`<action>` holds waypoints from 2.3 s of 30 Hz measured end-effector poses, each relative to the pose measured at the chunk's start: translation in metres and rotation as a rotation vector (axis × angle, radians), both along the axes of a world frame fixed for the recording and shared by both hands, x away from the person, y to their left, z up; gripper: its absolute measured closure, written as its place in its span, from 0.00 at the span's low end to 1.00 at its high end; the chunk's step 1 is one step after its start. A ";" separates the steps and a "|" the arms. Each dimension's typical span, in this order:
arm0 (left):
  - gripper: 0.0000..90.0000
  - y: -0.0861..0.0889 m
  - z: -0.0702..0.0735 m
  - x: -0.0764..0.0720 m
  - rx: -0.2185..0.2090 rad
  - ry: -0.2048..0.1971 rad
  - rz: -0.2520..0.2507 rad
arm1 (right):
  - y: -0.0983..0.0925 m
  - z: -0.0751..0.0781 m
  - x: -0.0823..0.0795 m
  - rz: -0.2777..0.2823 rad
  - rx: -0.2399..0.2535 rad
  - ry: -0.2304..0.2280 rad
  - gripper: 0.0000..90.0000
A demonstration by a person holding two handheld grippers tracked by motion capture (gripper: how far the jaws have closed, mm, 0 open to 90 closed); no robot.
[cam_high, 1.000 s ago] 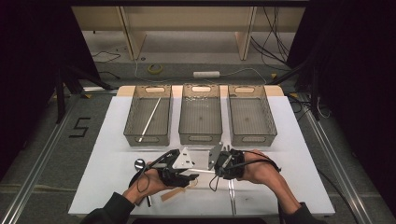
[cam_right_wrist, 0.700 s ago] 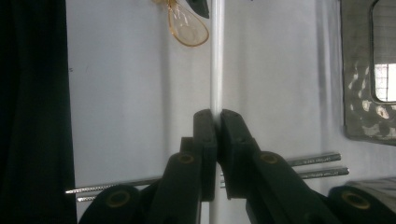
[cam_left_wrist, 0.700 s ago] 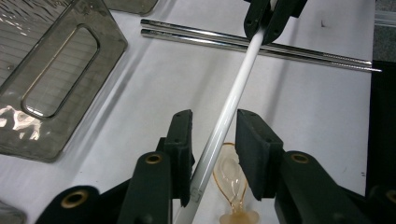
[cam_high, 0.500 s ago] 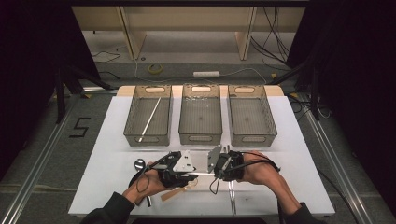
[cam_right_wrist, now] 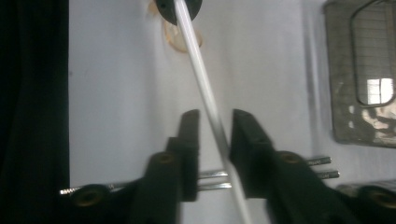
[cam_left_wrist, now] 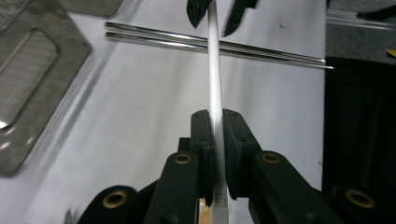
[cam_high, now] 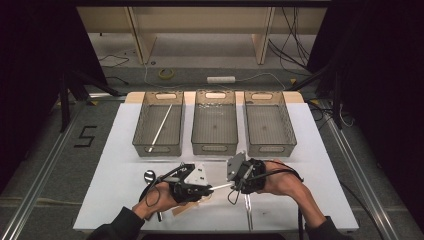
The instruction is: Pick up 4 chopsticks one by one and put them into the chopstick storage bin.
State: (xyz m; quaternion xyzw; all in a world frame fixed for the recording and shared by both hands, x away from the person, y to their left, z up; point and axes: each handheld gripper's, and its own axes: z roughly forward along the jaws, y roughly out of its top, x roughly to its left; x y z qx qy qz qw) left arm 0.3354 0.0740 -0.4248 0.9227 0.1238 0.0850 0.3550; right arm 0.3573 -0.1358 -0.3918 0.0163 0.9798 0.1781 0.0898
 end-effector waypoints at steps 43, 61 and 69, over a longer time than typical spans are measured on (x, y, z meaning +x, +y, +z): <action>0.93 0.092 0.027 0.048 -0.222 -0.135 0.601 | -0.066 -0.031 -0.002 -0.687 0.400 0.026 0.34; 0.92 0.128 0.020 0.110 -0.211 -0.119 0.843 | -0.072 -0.040 -0.008 -0.711 0.384 0.057 0.34; 0.92 0.144 0.012 0.132 -0.232 -0.080 0.924 | -0.073 -0.040 -0.011 -0.701 0.386 0.064 0.34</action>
